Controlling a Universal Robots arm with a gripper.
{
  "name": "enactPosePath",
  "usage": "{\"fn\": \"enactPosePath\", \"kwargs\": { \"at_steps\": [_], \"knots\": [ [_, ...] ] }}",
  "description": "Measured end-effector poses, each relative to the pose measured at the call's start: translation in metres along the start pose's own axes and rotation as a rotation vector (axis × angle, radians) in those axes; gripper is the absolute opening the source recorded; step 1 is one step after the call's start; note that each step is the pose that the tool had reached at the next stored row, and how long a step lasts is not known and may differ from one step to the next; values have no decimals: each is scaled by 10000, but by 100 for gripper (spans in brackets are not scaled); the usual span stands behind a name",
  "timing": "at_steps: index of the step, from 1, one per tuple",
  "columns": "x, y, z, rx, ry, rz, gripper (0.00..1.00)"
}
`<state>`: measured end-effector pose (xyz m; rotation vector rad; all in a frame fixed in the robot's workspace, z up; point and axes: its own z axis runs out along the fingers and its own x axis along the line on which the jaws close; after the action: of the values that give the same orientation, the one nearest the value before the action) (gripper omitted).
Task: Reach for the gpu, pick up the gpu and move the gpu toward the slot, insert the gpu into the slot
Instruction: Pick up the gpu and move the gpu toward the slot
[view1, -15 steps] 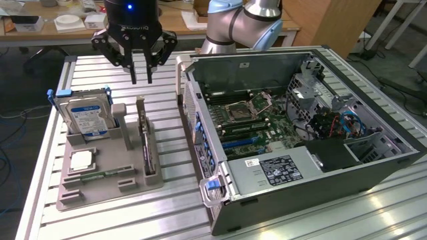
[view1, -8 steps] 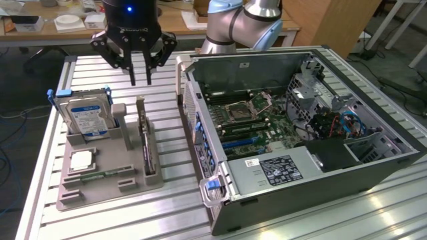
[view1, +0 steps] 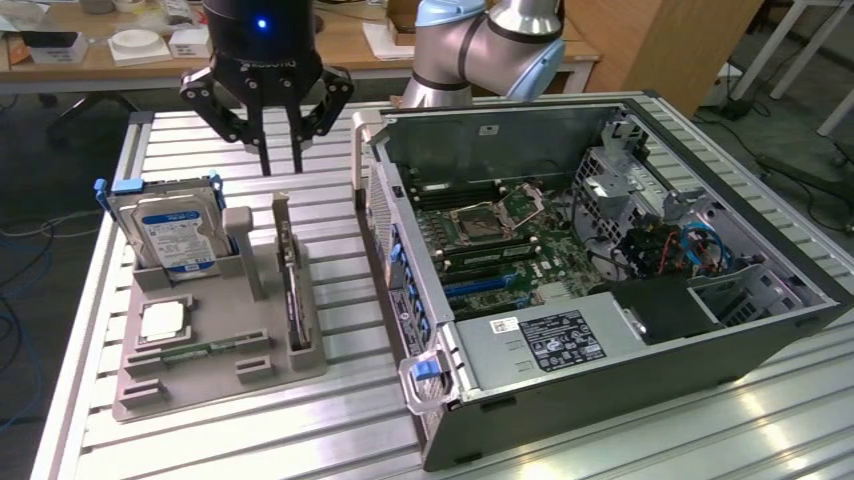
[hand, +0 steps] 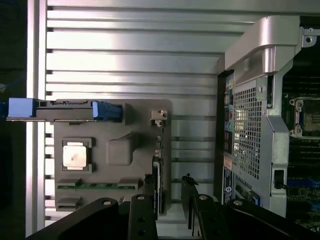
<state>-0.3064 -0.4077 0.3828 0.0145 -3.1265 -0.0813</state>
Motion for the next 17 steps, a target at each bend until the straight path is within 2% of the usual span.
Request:
{"fn": "enactPosePath", "kwargs": {
  "at_steps": [4, 8, 17],
  "knots": [
    [13, -4, 17, -1, -2, -36, 35],
    [26, -7, 64, 39, -67, 31, 35],
    [33, -23, 169, 86, -158, 156, 35]
  ]
}}
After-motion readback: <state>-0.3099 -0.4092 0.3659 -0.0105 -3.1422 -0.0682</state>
